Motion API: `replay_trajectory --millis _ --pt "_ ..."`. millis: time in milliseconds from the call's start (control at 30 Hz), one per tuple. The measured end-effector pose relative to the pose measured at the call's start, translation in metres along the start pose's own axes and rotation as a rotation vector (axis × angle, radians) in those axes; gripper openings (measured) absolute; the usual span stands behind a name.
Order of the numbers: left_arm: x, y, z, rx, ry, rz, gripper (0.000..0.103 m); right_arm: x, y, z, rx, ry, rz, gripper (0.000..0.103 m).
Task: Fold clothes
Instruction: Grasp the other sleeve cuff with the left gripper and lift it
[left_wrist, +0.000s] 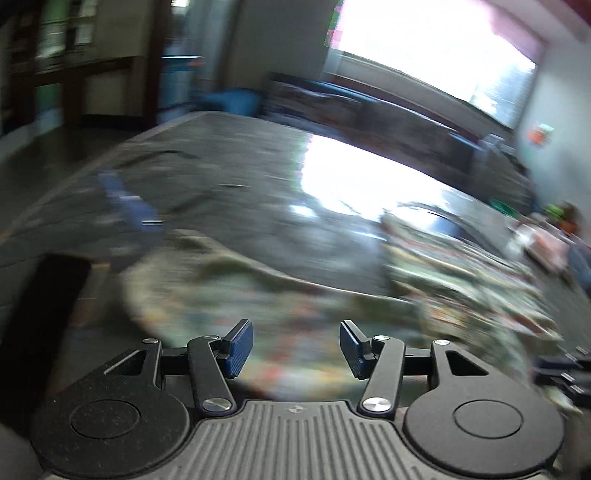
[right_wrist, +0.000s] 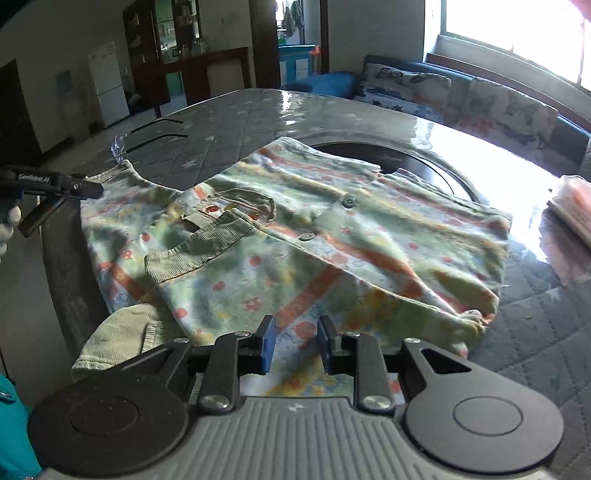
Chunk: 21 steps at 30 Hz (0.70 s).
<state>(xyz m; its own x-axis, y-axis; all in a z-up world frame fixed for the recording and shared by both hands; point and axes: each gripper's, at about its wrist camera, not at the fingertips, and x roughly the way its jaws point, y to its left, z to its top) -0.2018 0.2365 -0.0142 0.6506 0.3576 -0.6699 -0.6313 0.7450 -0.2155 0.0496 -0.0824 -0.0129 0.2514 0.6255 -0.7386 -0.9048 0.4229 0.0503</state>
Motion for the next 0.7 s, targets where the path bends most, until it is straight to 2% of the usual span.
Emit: replay_trajectory --millis 100,233,367,700 --pt "0.002 0.023 0.005 -0.062 -0.017 0.084 0.045 0.002 0.002 0.001 -0.005 0.006 0.004 0.025" --pt "0.010 0.039 0.006 -0.122 -0.030 0.174 0.040 0.003 0.003 0.001 -0.006 0.013 0.004 0.026" --pt "0.019 0.051 0.009 -0.196 -0.033 0.210 0.038 0.003 0.003 0.002 -0.006 0.016 0.001 0.029" --pt "0.019 0.057 0.011 -0.266 -0.071 0.309 0.038 0.004 0.002 0.003 -0.005 0.018 0.003 0.030"
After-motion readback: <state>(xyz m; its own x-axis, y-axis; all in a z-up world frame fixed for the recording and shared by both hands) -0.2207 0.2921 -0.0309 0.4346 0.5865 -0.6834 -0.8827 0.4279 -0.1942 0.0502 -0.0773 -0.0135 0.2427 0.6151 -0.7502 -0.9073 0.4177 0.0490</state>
